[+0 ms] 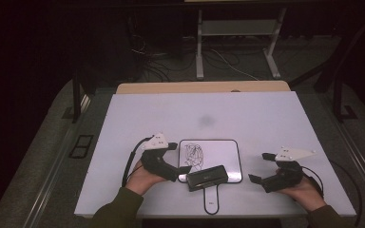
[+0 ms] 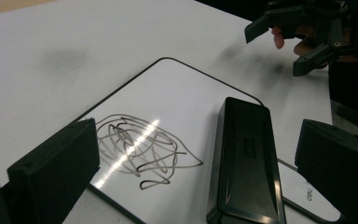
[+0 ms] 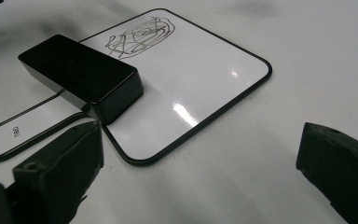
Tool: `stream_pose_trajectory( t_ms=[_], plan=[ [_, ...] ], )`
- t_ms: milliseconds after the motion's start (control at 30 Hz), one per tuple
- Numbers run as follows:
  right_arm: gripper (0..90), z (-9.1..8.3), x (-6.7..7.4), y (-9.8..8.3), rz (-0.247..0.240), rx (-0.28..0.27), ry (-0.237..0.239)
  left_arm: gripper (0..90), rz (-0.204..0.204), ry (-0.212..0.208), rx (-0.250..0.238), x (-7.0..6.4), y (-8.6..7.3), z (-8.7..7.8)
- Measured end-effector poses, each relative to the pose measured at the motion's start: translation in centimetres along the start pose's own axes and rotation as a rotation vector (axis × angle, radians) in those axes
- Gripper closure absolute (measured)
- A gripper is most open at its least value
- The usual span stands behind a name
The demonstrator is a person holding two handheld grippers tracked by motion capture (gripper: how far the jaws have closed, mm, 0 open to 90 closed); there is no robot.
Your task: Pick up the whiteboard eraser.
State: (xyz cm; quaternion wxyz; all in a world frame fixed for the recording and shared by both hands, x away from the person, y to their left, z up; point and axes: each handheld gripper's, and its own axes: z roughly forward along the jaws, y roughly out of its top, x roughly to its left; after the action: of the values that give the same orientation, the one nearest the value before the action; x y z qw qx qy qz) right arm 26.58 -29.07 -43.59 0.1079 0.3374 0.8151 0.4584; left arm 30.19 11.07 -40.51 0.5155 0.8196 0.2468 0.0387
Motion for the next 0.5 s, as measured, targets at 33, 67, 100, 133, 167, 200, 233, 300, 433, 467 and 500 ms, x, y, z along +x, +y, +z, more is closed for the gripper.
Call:
stream_pose_trajectory(
  t_ms=[33, 67, 100, 133, 167, 200, 233, 300, 433, 467, 500],
  plan=[
    [0.0, 0.0, 0.0, 0.0, 0.002, 0.001, 0.0, 0.0, 0.003, -0.001, 0.003, -0.1, 0.1, 0.1],
    [0.0, 0.0, 0.0, 0.0, 0.004, 0.004, 0.001, 0.0, 0.006, -0.002, 0.007, -0.2, 0.2, 0.3],
    [0.0, 0.0, 0.0, 0.0, 0.004, 0.004, 0.001, 0.0, 0.009, 0.001, 0.01, -0.3, 0.2, 0.4],
    [0.0, 0.0, 0.0, 0.0, 0.004, 0.004, 0.001, 0.0, 0.012, 0.004, 0.009, -0.5, 0.3, 0.6],
    [0.0, 0.0, 0.0, 0.0, 0.004, 0.007, 0.002, 0.0, 0.014, 0.006, 0.013, -0.7, 0.3, 0.8],
    [0.0, 0.1, 0.1, 0.0, 0.002, 0.01, 0.004, 0.0, 0.02, 0.004, 0.015, -0.9, 0.3, 1.0],
    [0.0, 0.1, 0.1, 0.0, 0.002, 0.01, 0.004, 0.0, 0.015, -0.004, 0.008, -1.0, 0.3, 1.3],
    [0.0, 0.2, 0.0, -0.1, 0.005, 0.014, 0.008, 0.0, 0.011, -0.013, 0.005, -1.3, 0.3, 1.8],
    [0.0, 0.3, 0.0, 0.0, 0.0, 0.027, 0.013, 0.0, 0.024, -0.025, 0.017, -1.5, 0.5, 2.3],
    [0.0, 0.4, 0.0, -0.1, 0.0, 0.028, 0.013, 0.0, 0.023, -0.028, 0.017, -1.6, 0.5, 2.4],
    [0.0, 0.4, 0.1, -0.1, 0.003, 0.031, 0.014, 0.0, 0.023, -0.03, 0.017, -1.7, 0.6, 2.5]
  ],
)
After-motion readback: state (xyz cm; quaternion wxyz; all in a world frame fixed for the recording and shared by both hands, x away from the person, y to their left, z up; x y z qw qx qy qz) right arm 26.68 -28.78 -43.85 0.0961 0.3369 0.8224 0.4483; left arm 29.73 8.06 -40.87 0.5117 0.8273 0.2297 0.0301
